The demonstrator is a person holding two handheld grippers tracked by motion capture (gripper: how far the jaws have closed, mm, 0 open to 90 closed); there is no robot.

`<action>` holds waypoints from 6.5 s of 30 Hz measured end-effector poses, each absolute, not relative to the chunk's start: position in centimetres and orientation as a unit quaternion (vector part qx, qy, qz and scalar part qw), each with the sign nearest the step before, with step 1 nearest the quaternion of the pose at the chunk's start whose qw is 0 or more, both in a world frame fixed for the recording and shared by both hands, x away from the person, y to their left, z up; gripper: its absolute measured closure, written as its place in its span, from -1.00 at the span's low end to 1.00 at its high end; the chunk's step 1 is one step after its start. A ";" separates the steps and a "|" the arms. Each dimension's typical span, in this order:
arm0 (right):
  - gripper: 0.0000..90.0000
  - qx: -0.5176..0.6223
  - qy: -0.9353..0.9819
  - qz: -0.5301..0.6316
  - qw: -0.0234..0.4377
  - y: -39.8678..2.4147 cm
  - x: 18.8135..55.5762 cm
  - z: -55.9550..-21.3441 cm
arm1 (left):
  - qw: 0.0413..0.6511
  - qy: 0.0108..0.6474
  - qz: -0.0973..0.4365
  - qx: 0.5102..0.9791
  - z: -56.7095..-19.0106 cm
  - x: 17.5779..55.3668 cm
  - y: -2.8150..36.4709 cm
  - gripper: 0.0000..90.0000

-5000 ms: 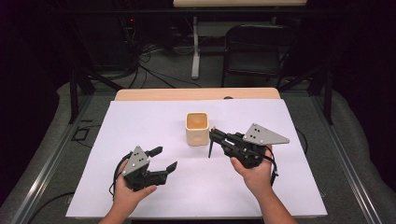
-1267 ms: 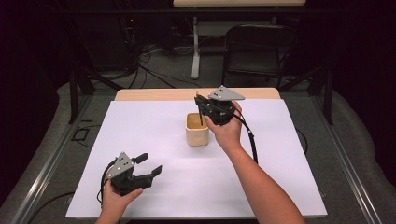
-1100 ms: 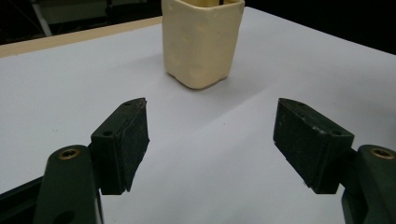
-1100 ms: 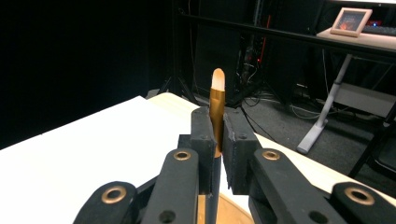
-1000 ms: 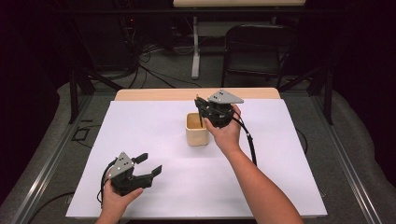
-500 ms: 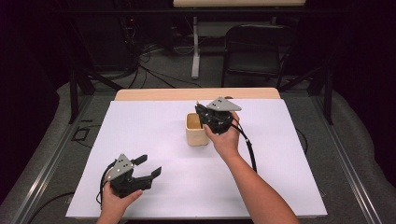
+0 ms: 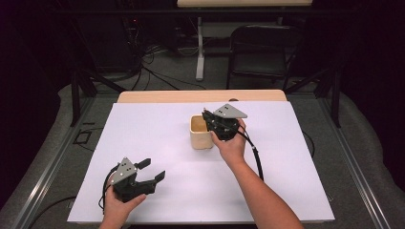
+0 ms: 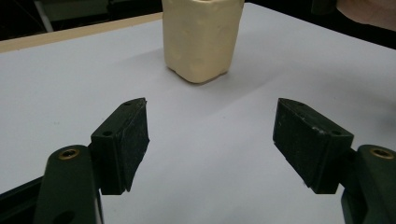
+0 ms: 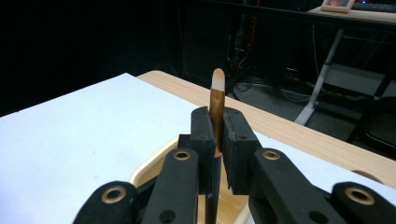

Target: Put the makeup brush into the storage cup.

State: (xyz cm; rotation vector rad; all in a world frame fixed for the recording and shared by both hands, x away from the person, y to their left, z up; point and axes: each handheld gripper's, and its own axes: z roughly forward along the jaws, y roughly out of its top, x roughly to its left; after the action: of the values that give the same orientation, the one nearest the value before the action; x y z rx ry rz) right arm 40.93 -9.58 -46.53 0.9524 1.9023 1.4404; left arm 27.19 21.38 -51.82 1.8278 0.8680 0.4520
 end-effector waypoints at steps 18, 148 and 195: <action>0.86 0.358 0.713 0.534 0.279 -9.4 40.8 -47.4 | 0.510 0.358 0.188 0.759 -51.8 27.2 21.4 -0.40; 0.07 0.334 0.742 0.531 0.234 -9.8 38.5 -47.3 | 0.511 0.357 0.188 0.759 -51.8 27.3 21.3 -0.40; -0.68 0.349 0.745 0.533 0.198 -14.9 33.2 -47.9 | 0.512 0.358 0.187 0.758 -51.7 27.3 21.3 -0.40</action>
State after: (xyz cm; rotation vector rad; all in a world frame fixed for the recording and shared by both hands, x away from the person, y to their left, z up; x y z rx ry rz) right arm 33.24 -14.87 -47.90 0.9754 2.0860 1.4903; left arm 27.27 21.27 -51.69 1.8248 0.8609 0.4494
